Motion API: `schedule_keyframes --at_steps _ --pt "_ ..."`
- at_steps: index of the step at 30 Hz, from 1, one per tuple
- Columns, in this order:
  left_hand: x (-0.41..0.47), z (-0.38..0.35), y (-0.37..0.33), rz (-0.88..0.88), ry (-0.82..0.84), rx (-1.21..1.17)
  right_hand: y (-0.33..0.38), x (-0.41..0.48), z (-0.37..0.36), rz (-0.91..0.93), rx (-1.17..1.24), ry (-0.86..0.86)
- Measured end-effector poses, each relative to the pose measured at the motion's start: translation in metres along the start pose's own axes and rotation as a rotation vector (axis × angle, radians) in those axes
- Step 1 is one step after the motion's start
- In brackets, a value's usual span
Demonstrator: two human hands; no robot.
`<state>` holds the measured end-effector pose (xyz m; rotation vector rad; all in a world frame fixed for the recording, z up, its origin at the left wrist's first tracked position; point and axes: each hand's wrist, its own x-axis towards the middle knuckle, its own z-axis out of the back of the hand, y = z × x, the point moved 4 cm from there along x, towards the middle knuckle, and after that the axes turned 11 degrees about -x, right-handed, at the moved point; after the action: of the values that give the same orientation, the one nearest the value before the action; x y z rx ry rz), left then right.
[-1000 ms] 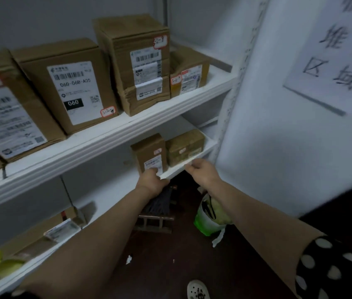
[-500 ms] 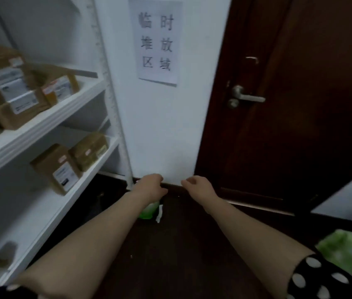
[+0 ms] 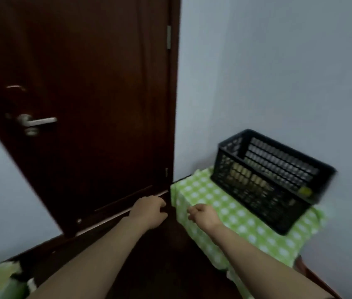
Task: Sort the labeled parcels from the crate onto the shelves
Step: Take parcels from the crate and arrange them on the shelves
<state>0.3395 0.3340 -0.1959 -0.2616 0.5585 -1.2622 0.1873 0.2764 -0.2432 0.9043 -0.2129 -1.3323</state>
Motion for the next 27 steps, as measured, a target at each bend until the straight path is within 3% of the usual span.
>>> schedule_keyframes --at_steps 5,10,17,22,27 --pt "0.038 -0.068 -0.128 -0.15 0.095 0.078 -0.112 -0.008 0.112 -0.135 0.089 -0.162" --pt "0.083 -0.111 -0.217 -0.282 0.156 0.157 -0.18 0.0 0.185 -0.188 0.218 -0.269" --pt "0.162 -0.139 -0.3 -0.382 0.19 0.148 -0.23 0.054 0.249 -0.238 0.278 -0.392" --pt "0.251 -0.161 -0.364 -0.395 0.194 -0.016 -0.257 0.121 0.312 -0.294 0.315 -0.497" --pt "0.314 -0.203 -0.413 -0.403 0.347 -0.057 -0.289 0.177 0.378 -0.337 0.271 -0.57"
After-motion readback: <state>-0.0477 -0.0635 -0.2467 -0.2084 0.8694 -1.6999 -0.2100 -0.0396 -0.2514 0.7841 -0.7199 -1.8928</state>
